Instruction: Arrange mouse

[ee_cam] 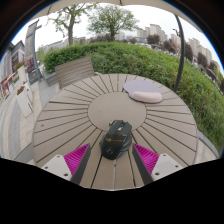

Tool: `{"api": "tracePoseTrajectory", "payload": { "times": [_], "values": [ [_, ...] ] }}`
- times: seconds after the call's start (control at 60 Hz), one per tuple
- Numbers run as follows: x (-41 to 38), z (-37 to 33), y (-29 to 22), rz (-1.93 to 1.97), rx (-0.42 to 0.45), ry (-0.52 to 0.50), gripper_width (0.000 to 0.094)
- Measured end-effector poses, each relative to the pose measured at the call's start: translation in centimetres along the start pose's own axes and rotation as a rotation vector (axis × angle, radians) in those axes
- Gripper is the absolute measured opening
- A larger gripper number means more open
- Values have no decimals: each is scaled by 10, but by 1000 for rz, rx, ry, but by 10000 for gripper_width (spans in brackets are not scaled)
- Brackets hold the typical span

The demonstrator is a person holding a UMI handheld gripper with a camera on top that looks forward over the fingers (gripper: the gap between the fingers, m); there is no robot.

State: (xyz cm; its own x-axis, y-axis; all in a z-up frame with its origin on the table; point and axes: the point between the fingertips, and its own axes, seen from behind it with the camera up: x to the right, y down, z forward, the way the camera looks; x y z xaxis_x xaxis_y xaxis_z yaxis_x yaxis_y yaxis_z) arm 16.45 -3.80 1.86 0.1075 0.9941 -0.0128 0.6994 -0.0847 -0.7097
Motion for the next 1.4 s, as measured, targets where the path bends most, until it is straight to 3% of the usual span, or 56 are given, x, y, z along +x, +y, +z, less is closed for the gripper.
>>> {"api": "tracePoseTrajectory", "payload": {
  "times": [0.733,1.017,1.217,1.4],
  "values": [
    [-4,79,-32,-51,-99,1,848],
    [4,87,-37,-147,-145,10,524],
    [5,65,-58,-141,-171,-36,507],
    [26,37,-141,-145,-106,-77,506]
  ]
}}
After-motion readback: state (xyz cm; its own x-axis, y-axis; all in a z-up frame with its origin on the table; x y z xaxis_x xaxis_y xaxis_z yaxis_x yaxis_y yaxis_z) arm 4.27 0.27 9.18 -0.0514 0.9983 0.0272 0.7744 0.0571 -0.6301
